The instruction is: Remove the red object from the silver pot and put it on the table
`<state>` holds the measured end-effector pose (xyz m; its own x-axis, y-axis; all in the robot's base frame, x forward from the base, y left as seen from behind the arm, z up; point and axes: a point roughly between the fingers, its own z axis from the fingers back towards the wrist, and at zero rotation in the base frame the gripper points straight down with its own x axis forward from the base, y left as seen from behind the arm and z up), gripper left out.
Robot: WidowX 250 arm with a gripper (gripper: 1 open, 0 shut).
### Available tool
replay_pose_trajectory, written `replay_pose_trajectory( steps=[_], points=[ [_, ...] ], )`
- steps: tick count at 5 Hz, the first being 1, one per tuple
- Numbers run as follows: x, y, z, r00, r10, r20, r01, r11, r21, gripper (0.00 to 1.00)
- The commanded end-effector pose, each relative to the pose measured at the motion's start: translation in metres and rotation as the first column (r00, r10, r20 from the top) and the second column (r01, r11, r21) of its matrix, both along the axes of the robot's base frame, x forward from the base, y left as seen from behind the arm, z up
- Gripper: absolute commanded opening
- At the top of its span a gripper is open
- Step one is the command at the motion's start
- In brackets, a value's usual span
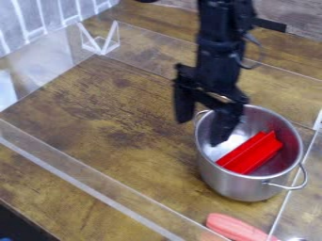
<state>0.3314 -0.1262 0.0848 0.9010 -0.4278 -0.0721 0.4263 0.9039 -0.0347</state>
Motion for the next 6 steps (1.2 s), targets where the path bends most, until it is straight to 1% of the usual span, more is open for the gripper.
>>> replay_pose_trajectory(
  steps=[1, 2, 3, 4, 5, 6],
  points=[
    [0.014, -0.02, 0.018, 0.99, -0.094, 0.102, 0.096, 0.995, -0.019, 1.0],
    [0.013, -0.02, 0.019, 0.99, -0.079, 0.113, 0.082, 0.997, -0.016, 1.0],
    [0.02, -0.01, 0.018, 0.991, -0.05, 0.127, 0.053, 0.998, -0.019, 1.0],
    [0.034, -0.013, 0.009, 0.989, -0.046, 0.141, 0.05, 0.999, -0.022, 1.0],
    [0.045, -0.014, 0.001, 0.987, -0.039, 0.158, 0.045, 0.999, -0.029, 1.0],
    [0.061, -0.008, -0.011, 0.985, -0.034, 0.17, 0.042, 0.998, -0.042, 1.0]
  ],
)
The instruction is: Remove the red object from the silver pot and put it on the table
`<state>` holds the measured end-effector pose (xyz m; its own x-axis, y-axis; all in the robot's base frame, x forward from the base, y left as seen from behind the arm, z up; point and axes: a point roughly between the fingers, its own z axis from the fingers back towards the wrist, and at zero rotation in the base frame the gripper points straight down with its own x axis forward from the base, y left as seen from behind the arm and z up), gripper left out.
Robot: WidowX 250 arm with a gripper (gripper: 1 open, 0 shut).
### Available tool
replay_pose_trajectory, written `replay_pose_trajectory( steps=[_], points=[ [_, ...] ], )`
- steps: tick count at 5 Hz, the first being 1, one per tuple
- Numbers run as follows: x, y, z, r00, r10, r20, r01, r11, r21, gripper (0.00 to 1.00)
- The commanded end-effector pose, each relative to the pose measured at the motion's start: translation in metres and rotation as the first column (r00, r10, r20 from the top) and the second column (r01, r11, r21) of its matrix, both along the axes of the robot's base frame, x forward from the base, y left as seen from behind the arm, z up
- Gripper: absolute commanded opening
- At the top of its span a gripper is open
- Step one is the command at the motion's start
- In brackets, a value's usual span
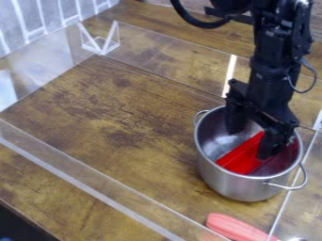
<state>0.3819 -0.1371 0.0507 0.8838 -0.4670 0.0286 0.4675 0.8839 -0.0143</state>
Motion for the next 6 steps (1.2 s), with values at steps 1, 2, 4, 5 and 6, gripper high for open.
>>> replay_pose_trajectory(
  steps=[1, 2, 4, 5, 6],
  points=[
    [0.022, 0.011, 0.014, 0.997, 0.013, 0.078, -0.01, 0.999, -0.031, 1.0],
    [0.028, 0.016, 0.014, 0.996, 0.044, 0.077, -0.042, 0.999, -0.035, 0.0],
    [0.031, 0.02, 0.023, 0.996, 0.037, 0.079, -0.035, 0.999, -0.033, 0.0],
    [0.029, 0.02, 0.032, 0.997, 0.001, 0.082, 0.002, 0.999, -0.034, 0.0],
    [0.026, 0.023, 0.028, 0.996, 0.017, 0.087, -0.014, 0.999, -0.036, 0.0]
  ],
)
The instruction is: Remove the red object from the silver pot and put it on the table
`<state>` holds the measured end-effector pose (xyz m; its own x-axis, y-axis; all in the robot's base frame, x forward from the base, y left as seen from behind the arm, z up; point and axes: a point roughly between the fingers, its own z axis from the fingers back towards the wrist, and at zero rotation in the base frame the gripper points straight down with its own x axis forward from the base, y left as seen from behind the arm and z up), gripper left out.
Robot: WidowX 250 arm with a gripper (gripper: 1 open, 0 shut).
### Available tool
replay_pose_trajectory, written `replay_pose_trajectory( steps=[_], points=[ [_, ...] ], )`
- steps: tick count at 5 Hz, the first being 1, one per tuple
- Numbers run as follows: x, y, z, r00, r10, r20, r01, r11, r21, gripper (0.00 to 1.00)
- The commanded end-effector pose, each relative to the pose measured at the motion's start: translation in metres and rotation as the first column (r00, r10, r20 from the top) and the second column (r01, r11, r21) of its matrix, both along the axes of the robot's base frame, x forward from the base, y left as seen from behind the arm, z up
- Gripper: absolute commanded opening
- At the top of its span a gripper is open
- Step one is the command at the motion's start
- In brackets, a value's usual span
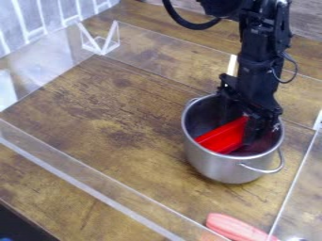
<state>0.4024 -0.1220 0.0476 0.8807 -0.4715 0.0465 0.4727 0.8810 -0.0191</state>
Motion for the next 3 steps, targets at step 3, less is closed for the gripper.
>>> replay_pose_trajectory(
  steps=[3],
  points=[
    [0.0016, 0.0093, 0.0202, 0.992, 0.092, 0.085, -0.092, 0.996, -0.003, 0.0]
  ],
)
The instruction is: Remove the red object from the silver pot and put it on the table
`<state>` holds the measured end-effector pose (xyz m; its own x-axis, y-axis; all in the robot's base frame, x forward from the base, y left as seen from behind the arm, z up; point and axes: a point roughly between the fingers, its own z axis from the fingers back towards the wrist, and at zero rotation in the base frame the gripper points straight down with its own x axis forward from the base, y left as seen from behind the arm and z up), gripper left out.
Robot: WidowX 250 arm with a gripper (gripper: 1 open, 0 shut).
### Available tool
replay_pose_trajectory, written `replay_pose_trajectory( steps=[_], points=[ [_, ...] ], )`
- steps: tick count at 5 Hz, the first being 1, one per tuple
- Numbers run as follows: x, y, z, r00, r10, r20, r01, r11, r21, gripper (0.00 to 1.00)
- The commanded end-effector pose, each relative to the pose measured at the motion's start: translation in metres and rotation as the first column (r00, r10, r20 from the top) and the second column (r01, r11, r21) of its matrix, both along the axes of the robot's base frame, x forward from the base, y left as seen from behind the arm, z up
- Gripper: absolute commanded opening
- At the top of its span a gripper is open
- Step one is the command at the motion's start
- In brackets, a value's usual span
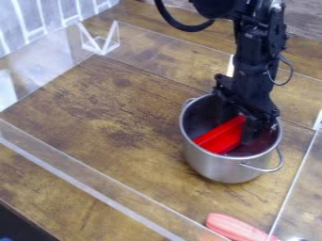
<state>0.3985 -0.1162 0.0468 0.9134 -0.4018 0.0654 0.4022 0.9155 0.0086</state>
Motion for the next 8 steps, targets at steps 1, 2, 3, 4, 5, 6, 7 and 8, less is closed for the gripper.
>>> replay_pose_trajectory(
  steps=[1, 2, 3, 4, 5, 6, 7, 8],
  points=[
    [0.007, -0.002, 0.018, 0.997, 0.042, 0.058, -0.042, 0.999, -0.003, 0.0],
    [0.005, 0.003, 0.03, 0.997, 0.058, 0.06, -0.059, 0.998, 0.005, 0.0],
    [0.004, 0.008, 0.04, 0.995, 0.075, 0.061, -0.075, 0.997, 0.011, 0.0],
    [0.006, 0.004, 0.049, 0.997, 0.052, 0.061, -0.053, 0.999, 0.014, 0.0],
    [0.008, 0.0, 0.058, 0.998, 0.028, 0.064, -0.029, 0.999, 0.017, 0.0],
    [0.01, 0.008, 0.066, 0.996, -0.038, 0.078, 0.036, 0.999, 0.028, 0.0],
    [0.01, 0.015, 0.063, 0.991, -0.105, 0.077, 0.103, 0.994, 0.031, 0.0],
    [0.006, 0.021, 0.07, 0.995, -0.063, 0.076, 0.06, 0.998, 0.033, 0.0]
  ],
)
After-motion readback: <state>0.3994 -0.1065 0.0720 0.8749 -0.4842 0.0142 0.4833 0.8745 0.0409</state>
